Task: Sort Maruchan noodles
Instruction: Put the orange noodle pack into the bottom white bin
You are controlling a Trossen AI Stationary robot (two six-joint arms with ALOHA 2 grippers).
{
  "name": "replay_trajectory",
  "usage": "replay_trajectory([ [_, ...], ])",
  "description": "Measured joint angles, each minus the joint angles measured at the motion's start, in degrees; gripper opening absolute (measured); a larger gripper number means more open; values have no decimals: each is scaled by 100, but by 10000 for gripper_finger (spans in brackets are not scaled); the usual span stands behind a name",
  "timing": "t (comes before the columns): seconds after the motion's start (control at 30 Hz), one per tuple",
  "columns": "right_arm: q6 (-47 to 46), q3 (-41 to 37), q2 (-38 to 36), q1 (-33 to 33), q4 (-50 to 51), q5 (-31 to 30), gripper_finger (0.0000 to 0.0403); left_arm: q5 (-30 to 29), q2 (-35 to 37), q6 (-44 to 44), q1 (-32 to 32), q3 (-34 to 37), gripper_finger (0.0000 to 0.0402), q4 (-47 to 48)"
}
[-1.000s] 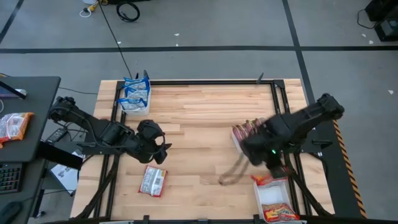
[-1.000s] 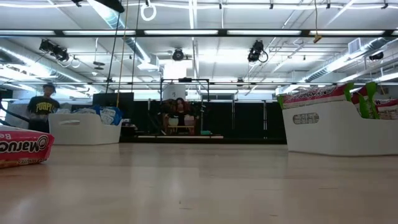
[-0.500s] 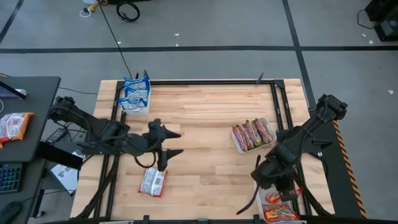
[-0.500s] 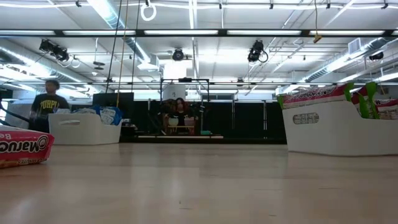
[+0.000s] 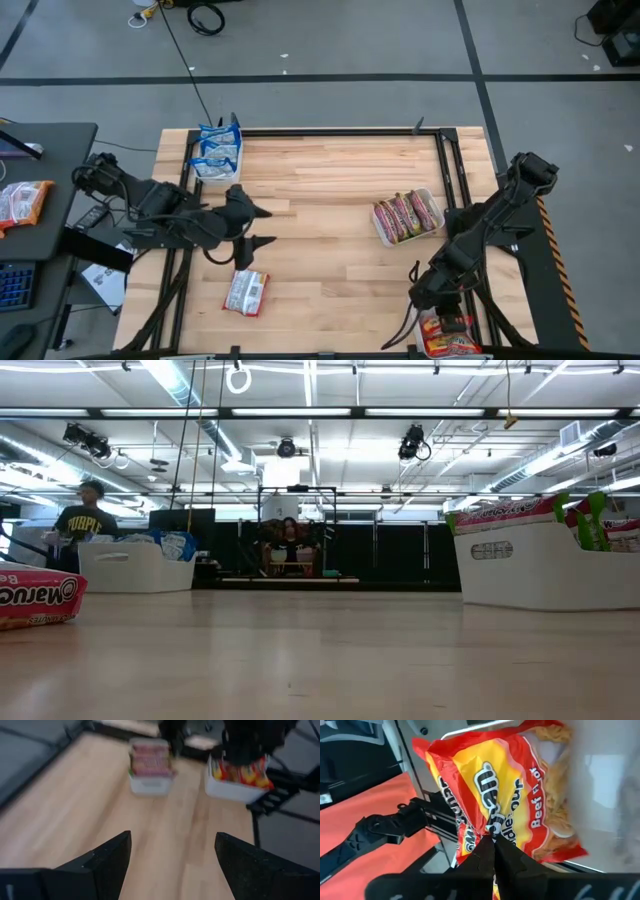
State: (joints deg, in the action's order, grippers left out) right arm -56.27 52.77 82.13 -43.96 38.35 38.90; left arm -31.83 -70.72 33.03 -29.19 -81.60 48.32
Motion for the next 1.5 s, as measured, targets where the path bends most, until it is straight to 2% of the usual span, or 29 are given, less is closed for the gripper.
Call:
replay_trajectory([
  [0.2,-403,-194,0,-332,-681,-190,6,961,-24,1332,-408,2,290,1039],
  [0.43,-489,-196,0,-600,-684,-803,28,833,-39,2653,-865,4,290,2153],
  [0.7,-651,20,-31,-702,-485,-829,109,601,-50,3314,-1025,66,290,2660],
  [0.8,-662,467,-75,-723,-101,-1406,121,673,-99,3597,-1033,66,290,2906],
  [0.97,-117,1621,-76,-911,986,-3075,121,1589,-256,4573,-1368,74,290,3515],
  [1.1,294,2469,-76,-1046,1558,-4263,120,2261,-314,5520,-1874,500,290,3407],
  [1.23,521,2941,-76,-1087,1694,-5080,120,3266,-319,6216,-2286,1407,290,2990],
  [1.37,760,3047,-54,-934,1646,-5276,119,3968,-319,6292,-2516,2344,290,2009],
  [1.5,871,3051,94,-630,1458,-5092,116,4070,-360,6386,-2575,3095,290,603],
])
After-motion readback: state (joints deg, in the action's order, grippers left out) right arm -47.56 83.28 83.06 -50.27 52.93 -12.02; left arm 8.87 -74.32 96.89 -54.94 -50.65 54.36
